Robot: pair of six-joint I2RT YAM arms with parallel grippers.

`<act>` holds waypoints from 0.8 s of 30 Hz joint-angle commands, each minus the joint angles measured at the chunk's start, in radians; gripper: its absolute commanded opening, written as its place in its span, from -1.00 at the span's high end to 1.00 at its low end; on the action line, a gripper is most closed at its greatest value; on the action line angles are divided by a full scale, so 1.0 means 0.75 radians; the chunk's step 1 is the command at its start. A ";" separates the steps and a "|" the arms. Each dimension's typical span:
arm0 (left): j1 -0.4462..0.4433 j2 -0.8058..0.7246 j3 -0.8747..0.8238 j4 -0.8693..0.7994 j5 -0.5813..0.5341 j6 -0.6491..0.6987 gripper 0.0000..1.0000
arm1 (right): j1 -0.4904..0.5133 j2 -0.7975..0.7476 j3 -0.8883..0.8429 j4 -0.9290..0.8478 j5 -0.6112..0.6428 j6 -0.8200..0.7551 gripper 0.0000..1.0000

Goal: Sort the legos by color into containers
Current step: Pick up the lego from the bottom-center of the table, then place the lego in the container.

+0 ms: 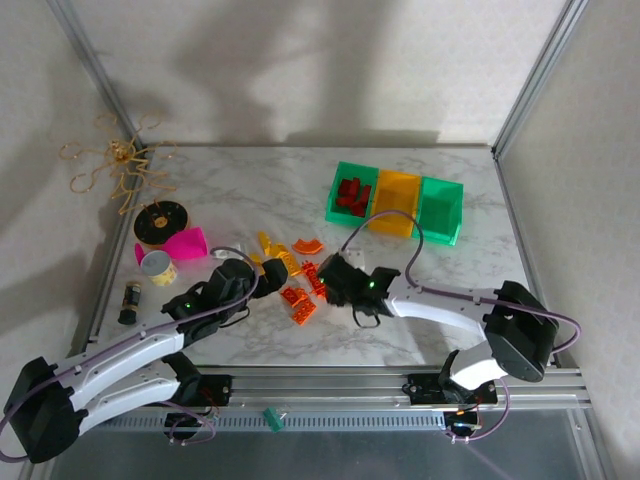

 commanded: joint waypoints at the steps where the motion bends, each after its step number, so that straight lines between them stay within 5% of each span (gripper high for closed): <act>1: -0.012 0.051 0.078 0.093 -0.053 0.059 -0.99 | -0.131 0.036 0.094 0.117 0.087 -0.196 0.31; 12: 0.033 0.243 0.225 0.188 -0.106 0.102 -0.99 | -0.471 0.411 0.524 0.271 0.083 -0.502 0.27; 24: 0.095 0.407 0.341 0.243 -0.030 0.126 -0.99 | -0.640 0.829 0.945 0.279 0.039 -0.670 0.12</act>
